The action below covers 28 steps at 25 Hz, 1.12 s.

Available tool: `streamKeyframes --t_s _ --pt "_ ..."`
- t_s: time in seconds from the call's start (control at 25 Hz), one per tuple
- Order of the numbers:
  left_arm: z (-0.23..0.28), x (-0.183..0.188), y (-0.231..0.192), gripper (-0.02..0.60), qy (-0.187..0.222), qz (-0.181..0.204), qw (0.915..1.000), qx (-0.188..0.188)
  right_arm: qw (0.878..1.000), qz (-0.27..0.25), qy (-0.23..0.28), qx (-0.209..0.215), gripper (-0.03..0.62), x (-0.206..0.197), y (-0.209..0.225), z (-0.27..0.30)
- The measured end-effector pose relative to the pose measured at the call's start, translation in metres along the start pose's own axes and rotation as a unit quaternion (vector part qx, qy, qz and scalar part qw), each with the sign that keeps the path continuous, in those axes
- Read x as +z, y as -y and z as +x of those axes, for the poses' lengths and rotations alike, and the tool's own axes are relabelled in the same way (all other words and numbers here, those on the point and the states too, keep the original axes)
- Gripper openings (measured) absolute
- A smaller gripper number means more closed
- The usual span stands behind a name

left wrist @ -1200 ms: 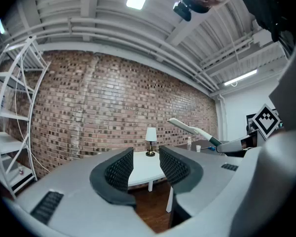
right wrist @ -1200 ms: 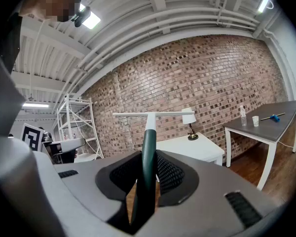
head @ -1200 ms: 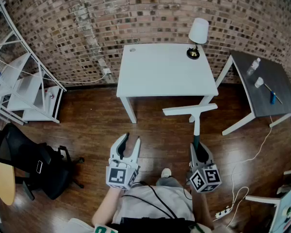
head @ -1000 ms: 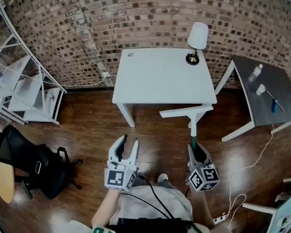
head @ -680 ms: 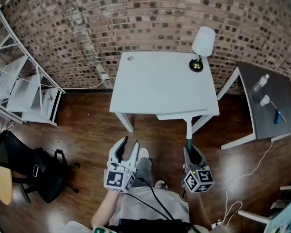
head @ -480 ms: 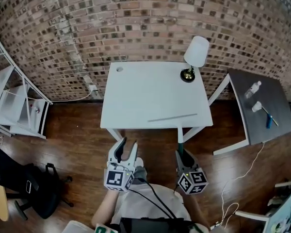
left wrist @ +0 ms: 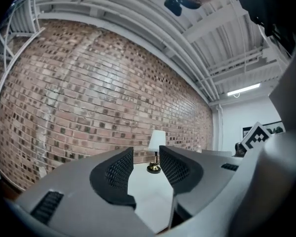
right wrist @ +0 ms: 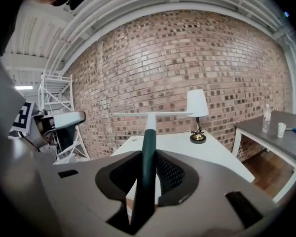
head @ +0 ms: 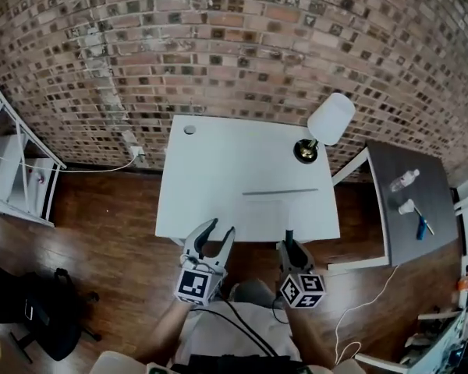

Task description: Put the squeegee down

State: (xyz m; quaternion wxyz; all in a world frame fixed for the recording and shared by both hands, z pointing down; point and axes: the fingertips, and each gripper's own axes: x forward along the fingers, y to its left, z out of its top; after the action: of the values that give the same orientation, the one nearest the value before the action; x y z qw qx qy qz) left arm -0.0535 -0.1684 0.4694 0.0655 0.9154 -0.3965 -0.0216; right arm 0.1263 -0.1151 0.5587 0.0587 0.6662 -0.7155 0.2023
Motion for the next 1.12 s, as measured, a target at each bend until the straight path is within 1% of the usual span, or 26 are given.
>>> streamKeyframes --t_s 0.08,0.12,0.2,0.28,0.36,0.44,0.52,0.6,0.72,0.84,0.96,1.0,1.08,1.12 --pt "0.011 0.002 -0.005 0.156 -0.001 0.022 0.9997 -0.006 0.999 0.033 -0.016 0.010 0.107 -0.007 0.006 0.036" --pt "0.014 0.001 -0.007 0.156 0.003 0.025 0.9997 -0.008 0.999 0.041 -0.028 0.015 0.107 -0.015 0.010 0.055" --pt "0.016 -0.004 -0.013 0.156 0.003 0.015 0.9999 -0.002 0.998 0.028 -0.059 0.024 0.107 -0.033 0.020 0.095" --pt "0.023 -0.012 -0.025 0.156 -0.005 0.012 0.9998 0.017 0.995 -0.004 -0.094 0.024 0.107 -0.051 0.036 0.138" --pt "0.031 -0.020 -0.034 0.156 -0.007 0.017 0.9990 0.039 0.991 -0.018 -0.135 0.012 0.107 -0.070 0.059 0.176" --pt "0.040 -0.023 -0.032 0.156 -0.010 0.021 0.9985 0.049 0.986 -0.007 -0.168 -0.008 0.107 -0.089 0.087 0.203" --pt "0.051 -0.015 -0.022 0.156 -0.010 0.019 0.9984 0.052 0.982 0.003 -0.187 -0.034 0.107 -0.103 0.115 0.226" --pt "0.059 -0.010 -0.015 0.156 -0.016 0.017 0.9982 0.056 0.979 0.000 -0.193 -0.063 0.107 -0.113 0.138 0.244" --pt "0.063 -0.013 -0.013 0.156 -0.028 0.017 0.9972 0.067 0.976 -0.014 -0.196 -0.096 0.107 -0.114 0.157 0.257" --pt "0.067 -0.015 -0.016 0.156 -0.035 0.022 0.9963 0.075 0.969 -0.027 -0.222 -0.101 0.107 -0.128 0.163 0.263" --pt "0.073 -0.017 -0.017 0.156 -0.036 0.033 0.9961 0.073 0.965 -0.040 -0.238 -0.098 0.109 -0.139 0.167 0.265" --pt "0.074 -0.018 -0.018 0.156 -0.038 0.035 0.9960 0.073 0.965 -0.040 -0.242 -0.090 0.120 -0.142 0.165 0.267" --pt "0.076 -0.021 -0.021 0.156 -0.044 0.031 0.9955 0.079 0.969 -0.044 -0.235 -0.061 0.196 -0.143 0.156 0.269" --pt "0.077 -0.023 -0.023 0.156 -0.047 0.029 0.9952 0.081 0.974 -0.047 -0.218 -0.044 0.280 -0.138 0.151 0.270"
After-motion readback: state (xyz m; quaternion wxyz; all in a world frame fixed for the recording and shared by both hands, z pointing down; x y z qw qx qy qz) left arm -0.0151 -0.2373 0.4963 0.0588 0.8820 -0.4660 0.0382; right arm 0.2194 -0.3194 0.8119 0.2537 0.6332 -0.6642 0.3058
